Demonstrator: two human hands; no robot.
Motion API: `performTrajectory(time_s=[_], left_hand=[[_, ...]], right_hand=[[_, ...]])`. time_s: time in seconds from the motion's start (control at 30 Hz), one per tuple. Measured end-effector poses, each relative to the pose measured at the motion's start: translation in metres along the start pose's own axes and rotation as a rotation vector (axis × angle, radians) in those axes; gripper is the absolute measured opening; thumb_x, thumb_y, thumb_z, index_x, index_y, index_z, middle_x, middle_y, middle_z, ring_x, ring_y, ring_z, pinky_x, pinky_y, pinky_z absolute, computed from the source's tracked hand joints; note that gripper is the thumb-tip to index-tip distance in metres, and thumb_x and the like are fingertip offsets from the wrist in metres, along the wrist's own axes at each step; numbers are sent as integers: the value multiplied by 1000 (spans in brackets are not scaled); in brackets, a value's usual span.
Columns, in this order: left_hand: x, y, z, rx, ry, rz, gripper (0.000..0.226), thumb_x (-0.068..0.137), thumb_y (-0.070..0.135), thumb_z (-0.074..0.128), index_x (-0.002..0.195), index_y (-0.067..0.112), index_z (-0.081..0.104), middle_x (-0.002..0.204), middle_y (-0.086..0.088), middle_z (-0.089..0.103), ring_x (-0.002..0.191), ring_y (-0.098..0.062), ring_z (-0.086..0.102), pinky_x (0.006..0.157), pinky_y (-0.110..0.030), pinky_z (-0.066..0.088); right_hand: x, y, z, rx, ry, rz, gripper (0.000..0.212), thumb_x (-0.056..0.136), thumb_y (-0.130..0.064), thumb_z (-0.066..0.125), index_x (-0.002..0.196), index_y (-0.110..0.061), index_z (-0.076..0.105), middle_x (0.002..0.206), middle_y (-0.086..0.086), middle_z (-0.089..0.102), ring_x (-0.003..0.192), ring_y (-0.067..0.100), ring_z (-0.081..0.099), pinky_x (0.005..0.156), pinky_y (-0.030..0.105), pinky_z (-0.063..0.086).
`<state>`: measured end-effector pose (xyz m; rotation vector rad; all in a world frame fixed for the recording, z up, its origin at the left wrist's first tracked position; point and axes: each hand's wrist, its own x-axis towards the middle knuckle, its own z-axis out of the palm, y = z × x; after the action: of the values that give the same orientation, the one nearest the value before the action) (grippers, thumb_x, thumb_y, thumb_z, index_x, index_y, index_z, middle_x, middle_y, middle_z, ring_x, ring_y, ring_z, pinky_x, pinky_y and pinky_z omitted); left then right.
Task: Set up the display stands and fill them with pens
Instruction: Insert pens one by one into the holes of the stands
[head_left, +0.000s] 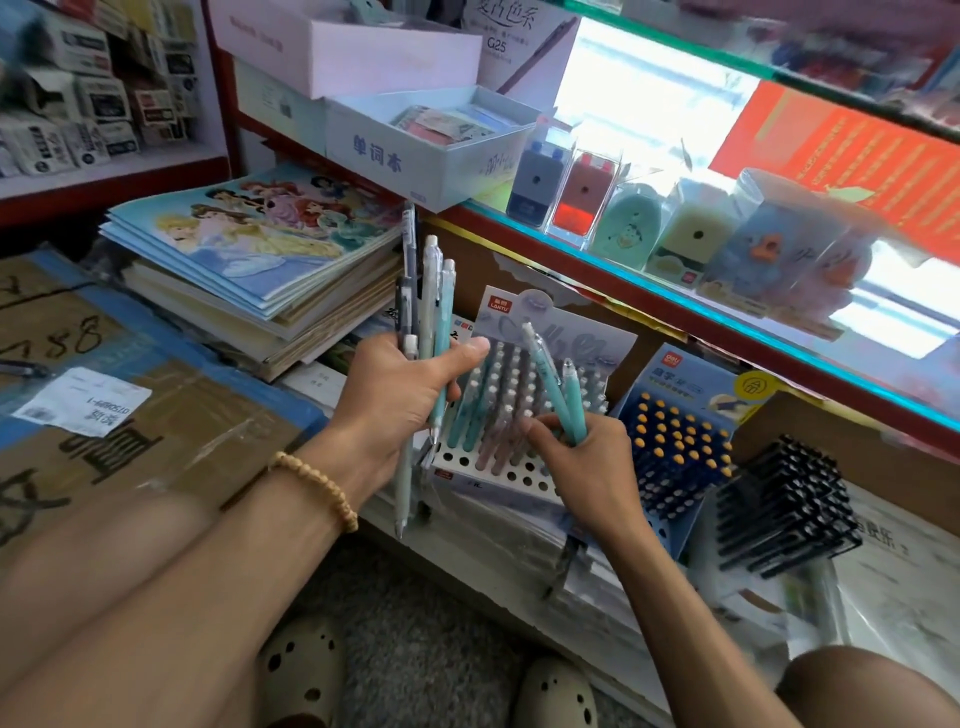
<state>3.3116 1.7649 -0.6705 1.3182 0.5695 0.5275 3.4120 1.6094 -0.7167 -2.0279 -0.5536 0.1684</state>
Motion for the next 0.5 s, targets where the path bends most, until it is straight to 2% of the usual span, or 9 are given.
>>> performTrajectory(time_s=[0.1, 0.2, 0.27, 0.37, 0.43, 0.5], left_hand=[[-4, 4, 3, 49, -7, 77, 20, 79, 31, 76, 79, 14, 67, 49, 10, 58, 47, 2, 57, 47, -11, 43], [-7, 5, 5, 62, -84, 120, 18, 76, 27, 78, 83, 12, 71, 61, 6, 65, 55, -1, 62, 52, -14, 47], [-10, 5, 10, 22, -147, 115, 23, 74, 23, 79, 88, 7, 72, 70, 1, 70, 63, -6, 68, 55, -16, 50], [-16, 8, 14, -54, -170, 137, 24, 74, 18, 78, 89, 1, 70, 67, 0, 70, 63, -12, 70, 54, -19, 52], [-16, 11, 12, -109, -115, 177, 14, 75, 18, 78, 79, 8, 69, 60, 4, 66, 55, -7, 64, 52, -18, 50], [-12, 14, 7, -159, -53, 216, 13, 70, 23, 78, 73, 14, 68, 57, 7, 62, 52, -4, 58, 52, -17, 48]], right_hand=[[-6, -12, -9, 25, -26, 3, 25, 92, -27, 69, 76, -7, 70, 46, -8, 49, 39, 3, 37, 40, 19, 34], [-14, -24, -11, 84, -190, 1, 30, 95, -31, 63, 78, -7, 69, 50, -7, 46, 43, 8, 36, 40, 22, 32], [-19, -30, -11, 51, -282, -45, 31, 96, -35, 59, 80, -11, 70, 53, -5, 47, 48, 13, 38, 45, 29, 34], [-24, -33, -9, 75, -409, -95, 50, 92, -52, 50, 93, -5, 68, 62, -1, 53, 55, 18, 45, 52, 38, 40], [-26, -34, -10, 48, -474, -144, 65, 90, -62, 42, 104, -3, 64, 75, 4, 62, 57, 13, 51, 55, 36, 46], [-25, -38, -13, 23, -460, -193, 66, 90, -66, 38, 103, -6, 63, 84, 3, 65, 58, 5, 52, 53, 28, 49]])
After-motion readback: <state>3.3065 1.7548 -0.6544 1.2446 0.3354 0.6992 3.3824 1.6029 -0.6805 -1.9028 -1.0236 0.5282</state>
